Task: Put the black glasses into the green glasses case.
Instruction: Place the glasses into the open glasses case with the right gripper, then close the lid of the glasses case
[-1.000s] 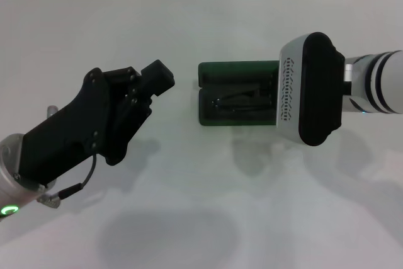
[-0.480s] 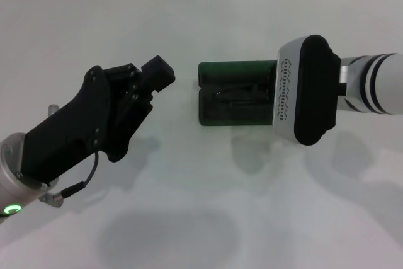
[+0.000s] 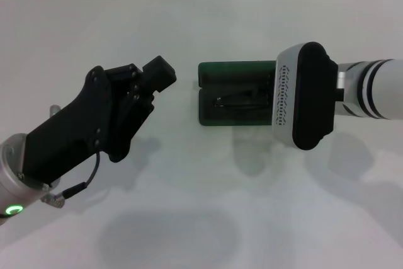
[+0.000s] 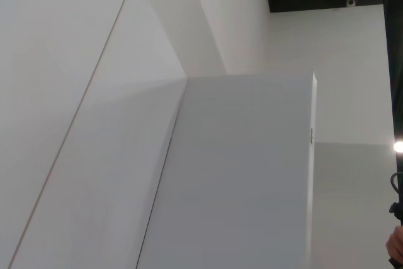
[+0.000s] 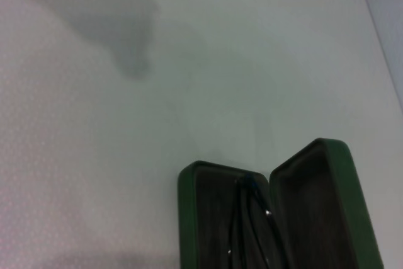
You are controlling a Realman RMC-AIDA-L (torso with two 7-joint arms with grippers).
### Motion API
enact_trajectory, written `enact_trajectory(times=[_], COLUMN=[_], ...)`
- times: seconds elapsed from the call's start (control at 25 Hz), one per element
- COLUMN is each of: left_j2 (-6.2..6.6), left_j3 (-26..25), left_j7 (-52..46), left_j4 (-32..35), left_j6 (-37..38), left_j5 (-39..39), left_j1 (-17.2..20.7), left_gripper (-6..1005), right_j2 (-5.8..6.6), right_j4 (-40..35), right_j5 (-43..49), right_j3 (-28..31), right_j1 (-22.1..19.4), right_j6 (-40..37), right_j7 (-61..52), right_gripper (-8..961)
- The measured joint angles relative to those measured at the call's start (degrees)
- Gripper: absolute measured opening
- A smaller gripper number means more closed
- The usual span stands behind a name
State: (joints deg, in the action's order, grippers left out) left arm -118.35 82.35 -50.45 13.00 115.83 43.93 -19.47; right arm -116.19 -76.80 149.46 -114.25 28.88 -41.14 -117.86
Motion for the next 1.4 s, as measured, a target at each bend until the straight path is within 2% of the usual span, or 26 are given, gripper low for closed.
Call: enact_trajectory(times=[0.36, 0.64, 1.04, 1.2, 1.32, 1.4], left_j2=[-0.04, 0.09, 1.17, 2.23, 3.81, 5.36], left_j3=[0.0, 0.0, -0.2, -1.5, -2.3, -3.5], left_j7=[-0.6, -0.6, -0.6, -1.2, -3.2, -5.3], left_j4=[0.0, 0.0, 0.6, 0.6, 0.7, 0.7], left_j6=[0.0, 0.1, 0.3, 0.4, 0.4, -0.2], left_j5=[0.0, 0.0, -1.4, -1.4, -1.4, -1.2], left_j1=[0.0, 0.3, 0.2, 0.5, -0.5, -1.9], left_gripper=[35, 36, 36, 37, 37, 37], right_j2=[0.00, 0.00, 0.00, 0.05, 0.28, 0.48], right_j4=[0.1, -0.7, -6.0, -8.0, -9.3, -9.7], right_j5=[-0.3, -0.6, -4.3, -9.8, -15.8, -21.6], right_j3=[-0.4, -0.7, -3.6, -2.7, 1.1, 5.7], right_j1=[-0.2, -1.1, -6.0, -8.8, -11.2, -12.7], right_j6=[1.8, 1.5, 1.4, 2.0, -0.4, -5.8], right_j7=[-0.4, -0.6, -0.6, -0.6, -0.4, 0.8], right_gripper=[87, 160, 170, 170, 170, 170])
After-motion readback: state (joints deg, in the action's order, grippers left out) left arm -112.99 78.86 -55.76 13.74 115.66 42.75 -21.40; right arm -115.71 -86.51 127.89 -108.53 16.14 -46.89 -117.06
